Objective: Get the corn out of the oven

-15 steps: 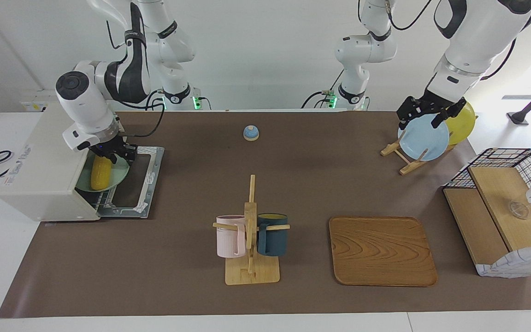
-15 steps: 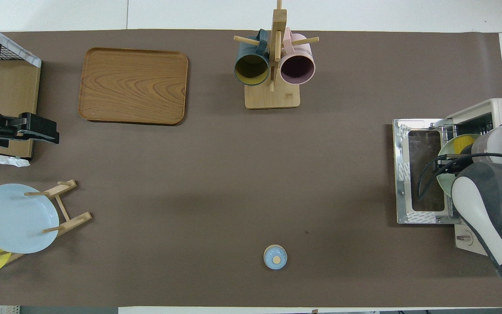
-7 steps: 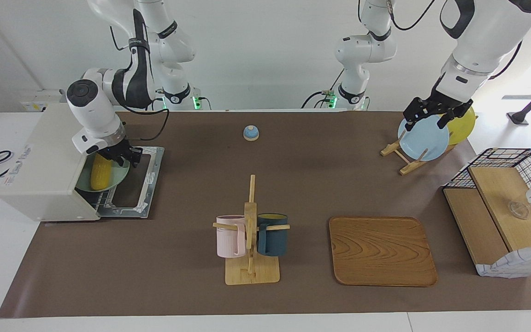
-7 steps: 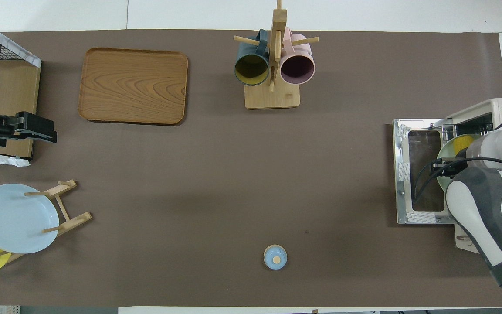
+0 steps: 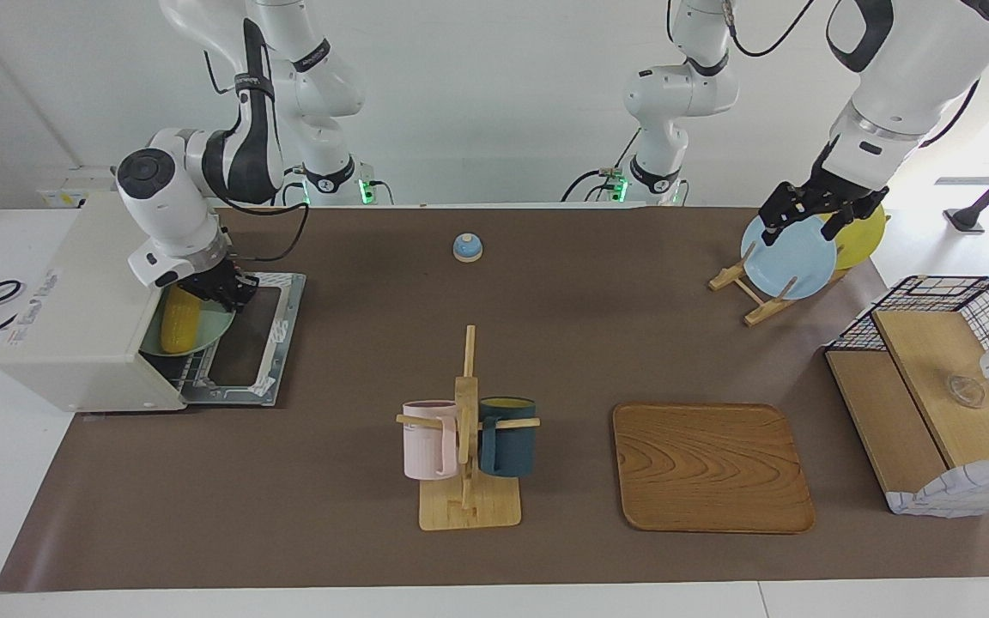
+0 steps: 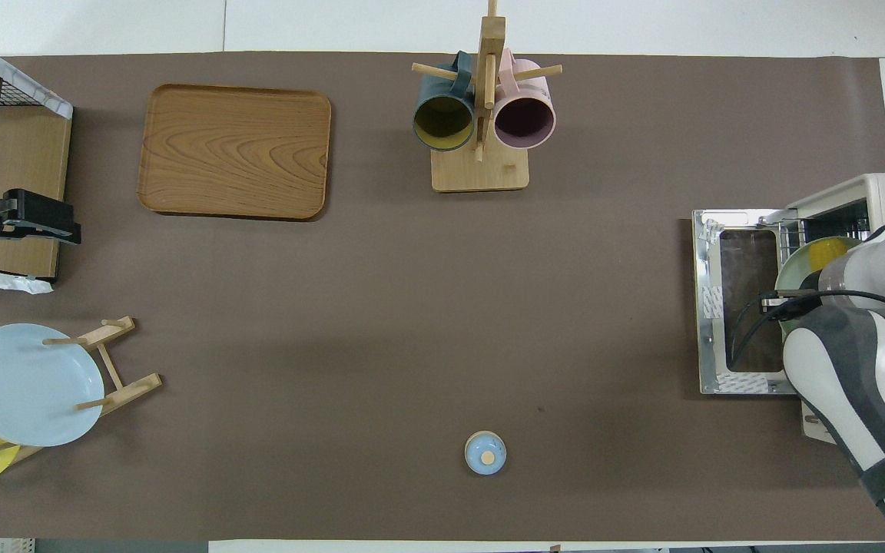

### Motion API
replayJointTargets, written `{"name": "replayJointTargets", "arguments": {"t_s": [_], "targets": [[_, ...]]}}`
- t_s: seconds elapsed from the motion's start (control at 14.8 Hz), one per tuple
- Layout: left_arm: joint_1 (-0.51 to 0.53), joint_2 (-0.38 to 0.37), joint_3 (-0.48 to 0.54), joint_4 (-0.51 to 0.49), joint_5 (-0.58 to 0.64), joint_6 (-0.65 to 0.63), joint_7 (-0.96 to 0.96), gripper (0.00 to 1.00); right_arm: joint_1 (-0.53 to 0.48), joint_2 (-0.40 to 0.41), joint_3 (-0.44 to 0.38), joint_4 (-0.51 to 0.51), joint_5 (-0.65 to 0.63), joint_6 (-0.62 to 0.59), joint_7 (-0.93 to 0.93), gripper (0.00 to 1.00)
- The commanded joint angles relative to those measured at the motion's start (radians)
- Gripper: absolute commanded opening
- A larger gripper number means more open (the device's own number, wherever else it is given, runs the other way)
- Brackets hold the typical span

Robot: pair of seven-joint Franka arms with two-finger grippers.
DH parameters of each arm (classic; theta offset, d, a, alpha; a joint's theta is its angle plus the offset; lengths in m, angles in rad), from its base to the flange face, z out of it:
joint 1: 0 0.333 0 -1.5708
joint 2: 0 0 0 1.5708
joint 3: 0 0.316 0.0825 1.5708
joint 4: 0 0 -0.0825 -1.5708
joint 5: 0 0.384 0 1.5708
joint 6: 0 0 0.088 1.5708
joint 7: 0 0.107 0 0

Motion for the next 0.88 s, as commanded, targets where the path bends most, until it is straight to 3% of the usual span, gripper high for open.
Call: {"name": "replayJointTargets", "arguments": {"t_s": [0.0,0.34,0.54,0.81], "targets": [[0.003,-0.011,-0.006,-0.015,-0.011,0.025,0.015,1.0,0.008,-0.01,0.008,-0.01,-0.018,-0.007,-0.014,0.0],[0.0,-0.009,-0.008,-0.015,-0.011,0.042,0.021,1.0,0.163,0.008,0.016,0.051,-0.017,-0.057,0.087,0.0],[0.0,-0.009,-0.011,-0.016,-0.011,0.042,0.021,1.0,0.333,0.017,0.016,0.094,-0.009,-0.094,0.257,0.0],[0.0,-0.02,-0.012,-0.041,-0.011,0.038,0.035,1.0,0.474,0.115,0.017,0.209,0.041,-0.142,0.396,0.0]]}}
